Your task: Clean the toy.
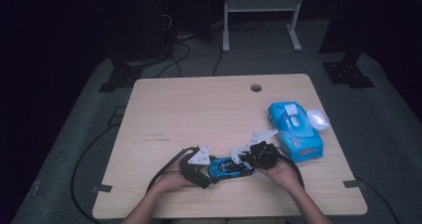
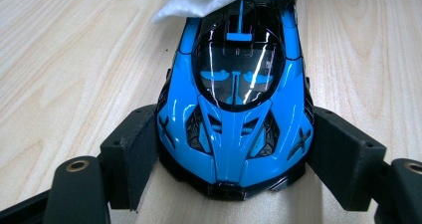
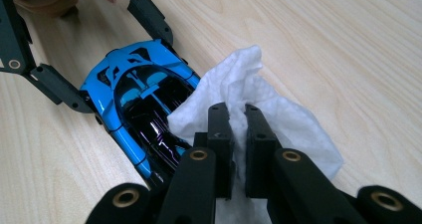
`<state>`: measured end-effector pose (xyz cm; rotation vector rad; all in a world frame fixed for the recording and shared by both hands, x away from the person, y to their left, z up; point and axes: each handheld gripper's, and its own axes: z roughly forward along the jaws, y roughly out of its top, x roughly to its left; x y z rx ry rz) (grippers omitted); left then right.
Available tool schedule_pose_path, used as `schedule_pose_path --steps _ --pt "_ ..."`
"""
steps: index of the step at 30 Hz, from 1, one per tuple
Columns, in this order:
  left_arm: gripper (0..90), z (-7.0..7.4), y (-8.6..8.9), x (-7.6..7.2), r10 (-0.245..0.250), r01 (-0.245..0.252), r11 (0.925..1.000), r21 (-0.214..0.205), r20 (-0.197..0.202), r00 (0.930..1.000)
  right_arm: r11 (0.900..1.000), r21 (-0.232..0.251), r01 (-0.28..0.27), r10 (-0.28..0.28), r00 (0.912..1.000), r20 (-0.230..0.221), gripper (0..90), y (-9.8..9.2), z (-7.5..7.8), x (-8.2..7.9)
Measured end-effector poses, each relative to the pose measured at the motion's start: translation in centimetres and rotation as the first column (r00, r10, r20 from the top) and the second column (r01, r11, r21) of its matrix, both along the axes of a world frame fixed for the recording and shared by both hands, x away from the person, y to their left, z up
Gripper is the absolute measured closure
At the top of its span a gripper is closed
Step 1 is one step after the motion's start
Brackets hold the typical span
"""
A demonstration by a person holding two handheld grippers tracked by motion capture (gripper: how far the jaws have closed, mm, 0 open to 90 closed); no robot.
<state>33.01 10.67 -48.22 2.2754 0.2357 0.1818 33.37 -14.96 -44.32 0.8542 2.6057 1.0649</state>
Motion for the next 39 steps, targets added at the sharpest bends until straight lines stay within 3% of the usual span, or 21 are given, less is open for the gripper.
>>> schedule_pose_path --steps 4,9,12,16,18,26,29,35,39 --pt "24.7 0.0 0.0 0.0 0.001 -0.001 1.0 -0.002 0.001 1.0 0.9998 -0.019 0.002 -0.002 1.0 -0.003 84.2 -0.6 0.1 0.0" --pt "24.7 0.0 0.0 0.0 0.0 0.0 1.0 0.002 0.001 1.0 0.9994 0.033 0.007 -0.006 0.9996 -0.026 84.1 0.0 0.0 -0.1" --pt "24.6 0.0 0.0 0.0 0.001 -0.001 1.0 0.002 0.004 1.0 0.9999 -0.002 -0.01 0.01 0.9999 0.0 84.2 0.5 0.1 -0.3" --pt "24.6 0.0 0.0 0.0 0.0 0.0 1.0 0.0 0.005 1.0 0.9997 -0.021 0.011 -0.011 0.9999 -0.003 84.2 -0.7 0.3 -0.4" --pt "24.7 0.0 0.0 0.0 0.001 -0.001 1.0 -0.001 0.003 1.0 0.9998 -0.009 0.018 -0.018 0.9998 -0.007 84.1 -1.2 0.4 -0.5" --pt "24.6 0.0 0.0 0.0 0.002 -0.002 1.0 0.001 0.0 1.0 0.9974 0.044 0.057 -0.06 0.9968 0.053 84.0 -3.8 2.6 -1.5" --pt "24.6 0.0 0.0 0.0 0.002 -0.002 1.0 0.003 0.002 1.0 0.9975 0.037 0.06 -0.061 0.9975 0.034 84.1 -4.5 2.4 -1.8" --pt "24.7 0.0 -0.1 0.0 0.003 -0.003 1.0 0.007 0.006 1.0 0.9997 0.014 0.019 -0.019 0.9998 -0.008 84.0 -2.8 0.4 -2.0" --pt "24.7 0.0 0.0 0.0 0.003 -0.003 1.0 0.003 0.003 1.0 0.9999 -0.016 0.001 -0.001 1.0 0.008 83.9 -2.0 0.3 -1.8"
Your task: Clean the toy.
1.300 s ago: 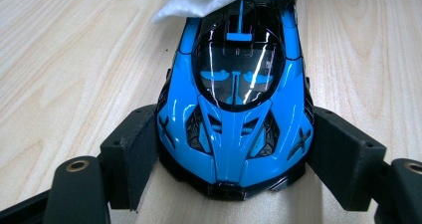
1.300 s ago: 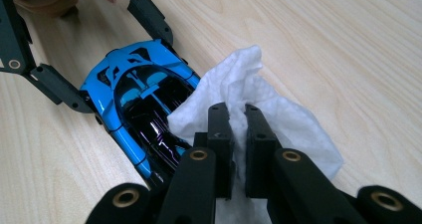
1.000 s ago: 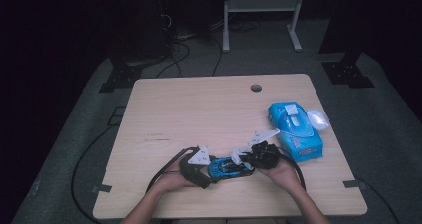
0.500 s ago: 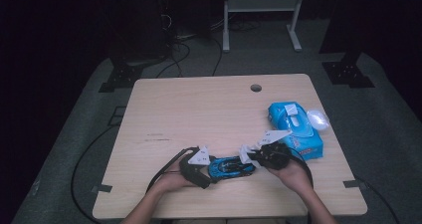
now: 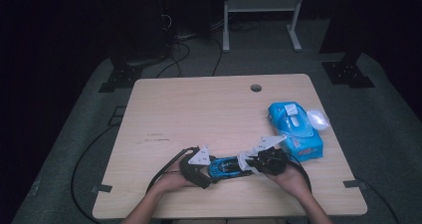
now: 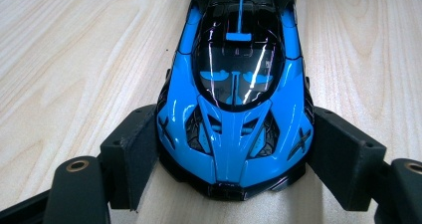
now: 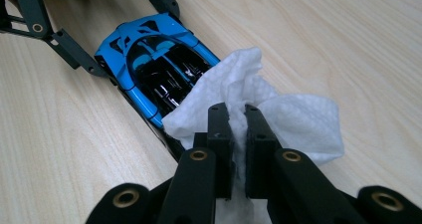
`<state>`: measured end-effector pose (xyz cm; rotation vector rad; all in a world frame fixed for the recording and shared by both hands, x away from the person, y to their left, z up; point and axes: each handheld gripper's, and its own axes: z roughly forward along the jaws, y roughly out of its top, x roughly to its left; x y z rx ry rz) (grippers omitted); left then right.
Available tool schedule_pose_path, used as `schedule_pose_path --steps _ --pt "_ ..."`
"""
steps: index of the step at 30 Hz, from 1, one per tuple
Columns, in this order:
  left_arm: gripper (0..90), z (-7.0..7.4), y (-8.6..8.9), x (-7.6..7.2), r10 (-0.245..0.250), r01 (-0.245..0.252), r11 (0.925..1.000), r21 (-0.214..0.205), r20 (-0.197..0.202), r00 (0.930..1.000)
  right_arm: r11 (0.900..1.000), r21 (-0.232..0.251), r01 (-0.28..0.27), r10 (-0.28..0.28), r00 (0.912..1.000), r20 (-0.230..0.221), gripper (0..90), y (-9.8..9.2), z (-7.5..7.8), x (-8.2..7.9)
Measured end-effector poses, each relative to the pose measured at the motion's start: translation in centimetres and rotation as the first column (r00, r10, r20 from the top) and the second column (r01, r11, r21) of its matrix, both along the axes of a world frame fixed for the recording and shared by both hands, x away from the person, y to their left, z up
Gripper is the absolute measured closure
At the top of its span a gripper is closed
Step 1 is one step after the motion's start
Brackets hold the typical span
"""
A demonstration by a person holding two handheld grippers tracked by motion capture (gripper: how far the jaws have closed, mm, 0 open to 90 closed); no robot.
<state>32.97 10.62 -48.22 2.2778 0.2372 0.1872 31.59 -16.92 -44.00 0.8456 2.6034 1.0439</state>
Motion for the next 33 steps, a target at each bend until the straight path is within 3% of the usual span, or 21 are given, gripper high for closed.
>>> schedule_pose_path --steps 2,6,9,14,16,18,23,27,33 --pt "24.6 0.0 0.0 0.0 -0.001 0.001 1.0 -0.002 0.001 1.0 0.9999 -0.007 0.011 -0.011 0.9997 0.023 83.0 -0.5 0.3 -0.1" --pt "24.7 0.0 0.0 0.0 -0.002 0.002 1.0 0.002 0.002 1.0 0.9986 0.009 0.052 -0.052 0.997 0.058 72.8 -1.4 0.6 -0.3" --pt "24.7 0.0 0.0 0.0 -0.001 0.001 1.0 0.004 0.003 1.0 0.9969 -0.023 0.075 -0.073 0.9939 0.082 64.2 -1.6 0.2 -0.2" --pt "24.7 0.0 0.0 0.0 -0.004 0.004 1.0 0.006 0.004 1.0 0.9939 0.019 0.109 -0.11 0.992 0.062 54.9 -1.8 -0.6 0.6" --pt "24.7 0.0 0.0 0.0 -0.002 0.002 1.0 0.002 0.002 1.0 0.9925 0.052 0.111 -0.112 0.9932 0.029 59.3 -2.0 -0.9 0.9" --pt "24.7 0.0 0.0 0.0 -0.003 0.003 1.0 0.002 0.002 1.0 0.991 0.1 0.089 -0.087 0.9959 -0.024 72.1 -2.3 -1.0 1.1" --pt "24.7 0.0 0.0 0.0 -0.005 0.005 1.0 0.007 0.005 1.0 0.9911 0.114 0.069 -0.068 0.9976 -0.015 83.0 -2.6 -0.9 0.9" --pt "24.7 0.0 0.0 0.0 -0.004 0.004 1.0 0.003 0.003 1.0 0.9913 0.105 0.079 -0.079 0.9968 0.003 84.3 -3.0 -0.6 0.7" --pt "24.7 0.0 0.0 0.0 -0.002 0.002 1.0 -0.001 0.001 1.0 0.9818 0.148 0.119 -0.126 0.9914 0.037 84.6 -4.3 0.9 0.3"
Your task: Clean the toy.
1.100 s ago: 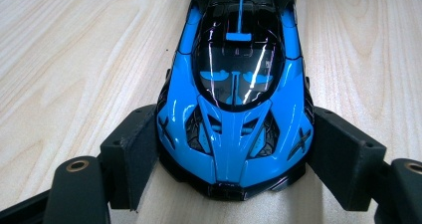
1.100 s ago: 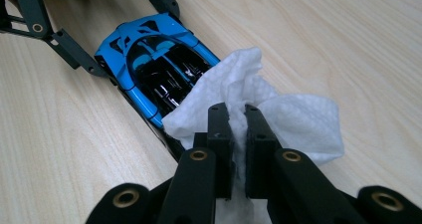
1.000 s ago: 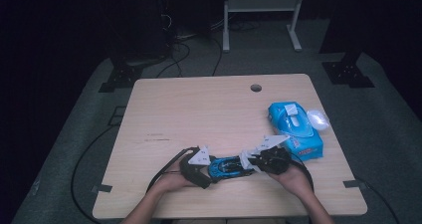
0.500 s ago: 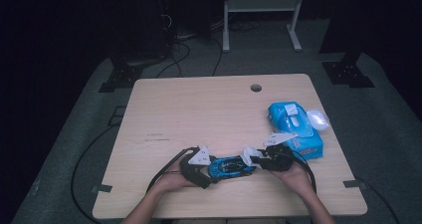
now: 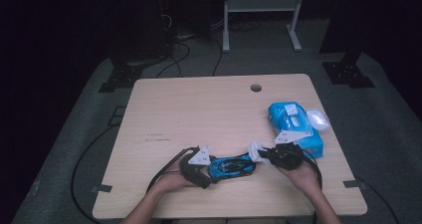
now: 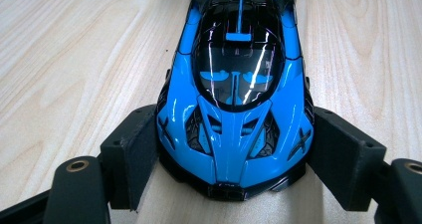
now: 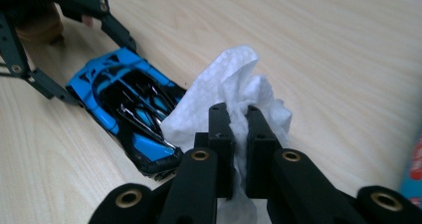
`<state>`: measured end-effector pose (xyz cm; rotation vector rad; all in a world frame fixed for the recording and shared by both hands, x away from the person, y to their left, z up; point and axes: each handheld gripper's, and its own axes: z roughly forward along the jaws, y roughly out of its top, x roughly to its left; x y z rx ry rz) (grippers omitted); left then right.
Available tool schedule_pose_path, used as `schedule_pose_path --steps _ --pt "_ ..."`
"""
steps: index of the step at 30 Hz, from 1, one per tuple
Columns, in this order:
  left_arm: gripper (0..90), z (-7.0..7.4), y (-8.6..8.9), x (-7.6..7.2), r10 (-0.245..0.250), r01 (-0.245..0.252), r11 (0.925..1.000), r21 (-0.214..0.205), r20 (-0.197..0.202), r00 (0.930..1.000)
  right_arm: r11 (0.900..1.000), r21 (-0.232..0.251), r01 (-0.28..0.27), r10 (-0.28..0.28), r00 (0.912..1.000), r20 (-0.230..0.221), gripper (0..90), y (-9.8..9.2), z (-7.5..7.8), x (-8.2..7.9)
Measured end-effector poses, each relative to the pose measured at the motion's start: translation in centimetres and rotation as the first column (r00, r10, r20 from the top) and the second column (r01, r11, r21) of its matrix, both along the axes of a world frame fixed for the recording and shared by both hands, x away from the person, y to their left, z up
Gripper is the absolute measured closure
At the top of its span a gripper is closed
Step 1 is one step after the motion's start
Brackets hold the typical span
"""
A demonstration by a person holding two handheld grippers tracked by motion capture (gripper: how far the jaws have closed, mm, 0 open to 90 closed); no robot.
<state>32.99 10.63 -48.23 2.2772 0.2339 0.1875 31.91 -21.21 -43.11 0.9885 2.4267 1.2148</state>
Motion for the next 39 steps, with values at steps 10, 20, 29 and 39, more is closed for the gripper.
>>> schedule_pose_path --steps 10,20,29,39 --pt "24.7 0.0 0.0 0.0 -0.002 0.002 1.0 0.006 0.002 1.0 0.9927 -0.056 -0.107 0.105 0.9932 -0.05 84.5 2.3 -0.5 -1.0" --pt "24.7 0.0 0.0 0.0 -0.005 0.005 1.0 0.001 0.0 1.0 0.9939 -0.074 -0.082 0.077 0.995 -0.063 84.6 1.4 -1.4 -1.3" --pt "24.8 0.0 0.0 0.0 -0.003 0.003 1.0 0.002 0.0 1.0 0.9963 -0.076 -0.04 0.039 0.9992 -0.011 84.6 3.0 -1.3 0.6" --pt "24.8 0.0 0.0 0.0 -0.006 0.006 1.0 0.002 0.002 1.0 0.9954 -0.061 -0.074 0.071 0.9963 -0.048 84.7 2.1 -1.4 -1.5"
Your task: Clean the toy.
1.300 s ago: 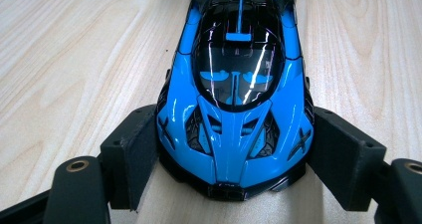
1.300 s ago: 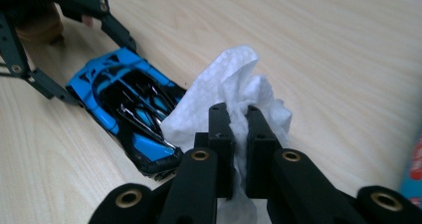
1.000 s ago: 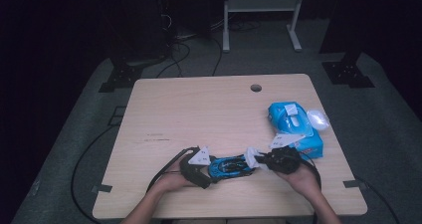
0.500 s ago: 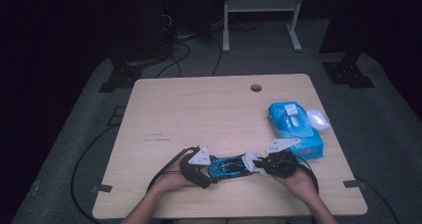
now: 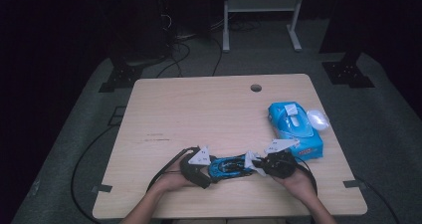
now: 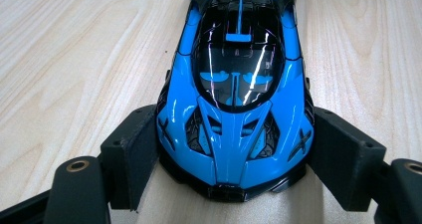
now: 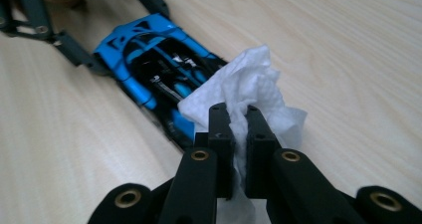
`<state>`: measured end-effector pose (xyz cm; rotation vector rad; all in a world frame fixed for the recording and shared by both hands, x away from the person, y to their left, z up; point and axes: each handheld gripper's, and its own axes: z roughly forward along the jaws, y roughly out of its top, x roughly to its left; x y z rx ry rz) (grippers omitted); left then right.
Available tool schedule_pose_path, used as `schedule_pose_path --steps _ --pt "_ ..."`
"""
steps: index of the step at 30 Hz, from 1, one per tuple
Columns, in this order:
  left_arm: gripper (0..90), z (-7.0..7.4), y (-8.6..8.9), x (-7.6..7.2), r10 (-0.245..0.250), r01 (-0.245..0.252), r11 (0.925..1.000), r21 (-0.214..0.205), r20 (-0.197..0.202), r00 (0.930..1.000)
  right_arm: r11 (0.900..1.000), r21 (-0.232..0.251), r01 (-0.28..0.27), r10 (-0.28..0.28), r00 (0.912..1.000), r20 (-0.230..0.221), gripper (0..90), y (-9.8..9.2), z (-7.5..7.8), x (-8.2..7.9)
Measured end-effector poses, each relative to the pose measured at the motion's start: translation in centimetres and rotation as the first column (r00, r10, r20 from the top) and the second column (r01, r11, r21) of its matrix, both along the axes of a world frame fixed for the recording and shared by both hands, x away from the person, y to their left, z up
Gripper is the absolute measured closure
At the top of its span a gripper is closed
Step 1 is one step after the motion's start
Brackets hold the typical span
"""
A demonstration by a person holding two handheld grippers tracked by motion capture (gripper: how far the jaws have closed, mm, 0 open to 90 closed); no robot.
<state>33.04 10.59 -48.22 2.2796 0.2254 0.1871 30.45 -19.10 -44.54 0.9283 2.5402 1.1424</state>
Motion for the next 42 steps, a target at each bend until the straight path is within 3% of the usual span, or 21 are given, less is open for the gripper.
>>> schedule_pose_path --steps 3,10,16,19,22,26,28,30,33,37,40,42 --pt "24.8 0.0 0.0 0.0 0.001 -0.001 1.0 0.0 -0.002 1.0 0.9997 -0.02 -0.012 0.012 0.9999 0.005 84.6 0.3 0.2 0.2" --pt "24.8 0.0 0.0 0.0 0.002 -0.002 1.0 -0.003 -0.003 1.0 0.9994 0.009 0.032 -0.032 0.9995 0.005 84.4 1.1 -0.1 2.4" --pt "24.8 0.0 0.0 0.0 -0.002 0.002 1.0 0.0 0.001 1.0 0.9995 -0.02 0.025 -0.025 0.9997 -0.001 84.4 0.0 0.0 1.5" --pt "24.7 0.0 0.0 0.0 -0.001 0.001 1.0 -0.002 0.0 1.0 0.9993 0.0 0.038 -0.038 0.9993 0.005 84.5 -0.5 0.6 1.2" --pt "24.7 0.0 0.0 0.0 0.002 -0.002 1.0 -0.007 -0.006 1.0 0.9994 0.033 0.011 -0.012 0.9998 0.017 84.4 0.3 1.4 1.2" --pt "24.7 0.0 0.0 0.0 -0.002 0.002 1.0 -0.001 -0.001 1.0 0.999 -0.012 -0.042 0.043 0.999 0.01 84.4 1.6 0.9 1.1" --pt "24.7 0.0 0.0 0.0 -0.002 0.002 1.0 -0.001 0.001 1.0 0.9986 -0.037 -0.038 0.038 0.9993 -0.003 84.4 1.3 0.3 1.1" --pt "24.8 0.0 0.0 0.0 -0.002 0.002 1.0 -0.001 -0.001 1.0 1.0 -0.008 -0.004 0.004 0.9997 -0.023 84.4 0.2 0.1 1.1" --pt "24.7 0.0 0.0 0.1 -0.006 0.006 1.0 -0.002 0.0 1.0 0.9997 0.004 0.024 -0.024 0.9996 -0.012 84.4 -0.5 0.6 1.2" --pt "24.7 0.0 0.0 0.1 -0.004 0.004 1.0 -0.006 -0.002 1.0 0.9999 0.006 0.011 -0.011 0.9999 0.006 84.4 0.6 1.1 2.0" --pt "24.7 0.0 0.0 0.1 -0.004 0.004 1.0 -0.003 -0.003 1.0 0.9994 -0.033 -0.004 0.004 1.0 -0.004 84.3 1.6 0.4 2.5" --pt "24.7 0.0 0.0 0.1 -0.007 0.007 1.0 -0.001 -0.001 1.0 0.9998 -0.021 -0.001 0.001 0.9999 -0.011 84.4 1.3 -0.1 2.4"
